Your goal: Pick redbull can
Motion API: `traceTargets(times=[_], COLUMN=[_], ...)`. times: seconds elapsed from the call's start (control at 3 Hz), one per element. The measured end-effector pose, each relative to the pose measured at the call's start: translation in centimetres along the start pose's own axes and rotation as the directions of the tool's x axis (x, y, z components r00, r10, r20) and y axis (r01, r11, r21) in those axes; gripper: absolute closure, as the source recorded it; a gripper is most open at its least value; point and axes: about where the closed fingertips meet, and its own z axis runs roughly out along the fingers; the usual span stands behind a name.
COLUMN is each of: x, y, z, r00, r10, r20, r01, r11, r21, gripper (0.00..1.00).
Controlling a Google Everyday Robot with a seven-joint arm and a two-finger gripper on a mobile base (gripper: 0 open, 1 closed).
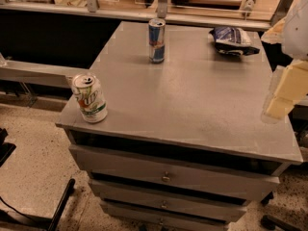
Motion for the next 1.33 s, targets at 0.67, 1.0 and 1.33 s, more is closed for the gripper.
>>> traceTargets(times=[0.67, 1.0, 1.33], x=[-0.7, -3.0, -8.4], y=[-2.4, -7.9, -15.2], z=[0.5, 1.4, 2.3], r00=[0.999, 0.985, 0.91], r10=[0.027, 0.04, 0.012], r20=[0.042, 0.171, 0.414], r01=[-0.029, -0.066, -0.109], r11=[0.9977, 0.9858, 0.9711], r21=[0.062, 0.154, 0.212], gripper=[0.0, 0.0, 0.0])
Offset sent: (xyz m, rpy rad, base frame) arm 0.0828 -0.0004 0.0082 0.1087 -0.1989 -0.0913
